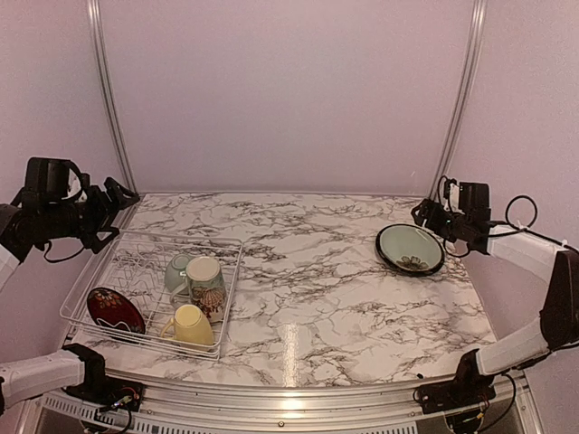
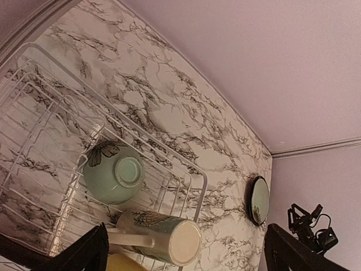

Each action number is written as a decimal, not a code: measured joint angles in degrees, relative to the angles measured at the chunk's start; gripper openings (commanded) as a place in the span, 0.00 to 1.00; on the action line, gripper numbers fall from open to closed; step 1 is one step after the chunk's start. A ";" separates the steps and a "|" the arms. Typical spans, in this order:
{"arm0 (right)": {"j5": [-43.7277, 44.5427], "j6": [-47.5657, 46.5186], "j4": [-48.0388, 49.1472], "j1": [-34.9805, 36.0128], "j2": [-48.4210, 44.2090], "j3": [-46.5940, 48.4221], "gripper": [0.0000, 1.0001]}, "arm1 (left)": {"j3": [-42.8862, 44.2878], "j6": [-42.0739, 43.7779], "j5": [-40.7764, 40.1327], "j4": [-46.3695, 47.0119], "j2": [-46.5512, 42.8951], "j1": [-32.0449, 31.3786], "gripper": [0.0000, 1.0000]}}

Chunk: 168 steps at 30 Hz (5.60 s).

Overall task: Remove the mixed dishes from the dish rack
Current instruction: Grab the plate from the dish rack, then pass from the left arm to the right

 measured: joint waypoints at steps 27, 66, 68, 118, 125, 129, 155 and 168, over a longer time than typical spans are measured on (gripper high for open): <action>2.54 -8.87 6.03 21.94 7.30 6.88 0.84 | 0.46 -30.73 -25.27 -33.68 4.90 -12.04 0.86; 3.85 -9.46 7.23 23.41 4.81 6.86 0.82 | -10.56 -26.75 -22.34 -26.67 12.68 -5.95 0.23; 4.04 -9.46 7.19 23.41 4.70 6.86 0.82 | -10.56 -26.21 -22.14 -26.18 12.66 -5.31 0.14; 13.18 -26.67 5.73 51.25 17.97 28.04 0.81 | 13.57 -16.35 -3.91 -9.55 5.86 -1.03 0.00; 12.61 -37.94 9.79 59.78 21.92 31.63 0.81 | 10.67 -17.57 2.03 -1.99 7.13 -1.44 0.00; 15.32 -42.21 11.54 61.90 26.45 36.46 0.81 | 7.72 -19.61 3.89 2.29 6.51 -1.57 0.00; 32.50 -59.56 24.20 71.28 40.28 46.88 0.58 | 4.39 -27.54 2.78 12.20 9.60 -12.26 0.00; 37.29 -61.66 24.76 70.47 47.17 53.57 0.08 | 4.13 -28.65 1.14 12.96 9.79 -14.34 0.00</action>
